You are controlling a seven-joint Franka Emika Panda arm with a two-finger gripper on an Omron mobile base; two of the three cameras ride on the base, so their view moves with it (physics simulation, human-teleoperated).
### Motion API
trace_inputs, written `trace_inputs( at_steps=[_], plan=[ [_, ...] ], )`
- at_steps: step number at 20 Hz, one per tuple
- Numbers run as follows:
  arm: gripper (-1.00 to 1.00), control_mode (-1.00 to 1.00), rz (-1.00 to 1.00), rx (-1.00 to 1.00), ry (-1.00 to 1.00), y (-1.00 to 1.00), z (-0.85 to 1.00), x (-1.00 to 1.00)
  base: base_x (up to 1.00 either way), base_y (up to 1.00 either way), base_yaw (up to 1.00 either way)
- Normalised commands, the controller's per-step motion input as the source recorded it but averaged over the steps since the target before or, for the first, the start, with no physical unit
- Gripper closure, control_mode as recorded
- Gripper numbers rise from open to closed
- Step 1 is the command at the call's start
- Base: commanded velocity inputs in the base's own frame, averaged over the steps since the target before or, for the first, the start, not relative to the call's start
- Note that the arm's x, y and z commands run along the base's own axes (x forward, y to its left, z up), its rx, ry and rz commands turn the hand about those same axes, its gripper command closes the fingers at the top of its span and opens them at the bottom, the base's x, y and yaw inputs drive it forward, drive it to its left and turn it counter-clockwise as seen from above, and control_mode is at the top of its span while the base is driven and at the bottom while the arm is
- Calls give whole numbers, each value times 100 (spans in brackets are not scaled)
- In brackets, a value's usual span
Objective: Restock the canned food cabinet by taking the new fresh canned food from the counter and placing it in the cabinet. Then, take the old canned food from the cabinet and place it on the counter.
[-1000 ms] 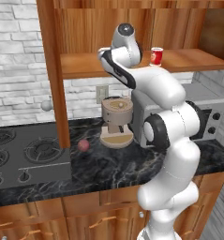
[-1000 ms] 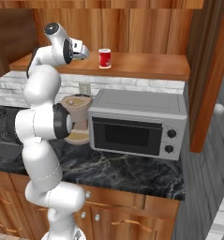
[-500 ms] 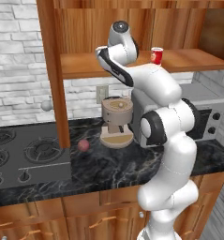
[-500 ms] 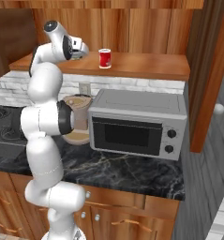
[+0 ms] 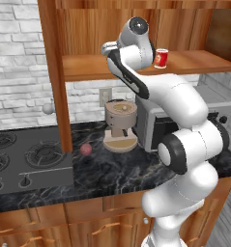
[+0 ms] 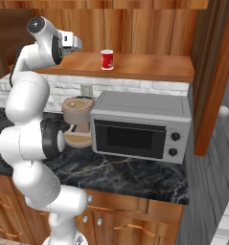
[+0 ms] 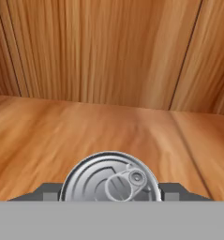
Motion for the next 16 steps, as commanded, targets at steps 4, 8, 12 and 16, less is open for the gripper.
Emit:
trace_inputs(
  at_steps=[4, 8, 12, 16],
  plan=[
    [100, -100, 19, 0, -10, -33, 43, -100, 0, 0, 0],
    [100, -100, 23, -4, 0, -44, 12, -100, 0, 0, 0],
    [100, -100, 26, -20, 11, -33, -34, -100, 0, 0, 0],
    [100, -100, 29, -38, 27, -1, -88, -100, 0, 0, 0]
  ],
)
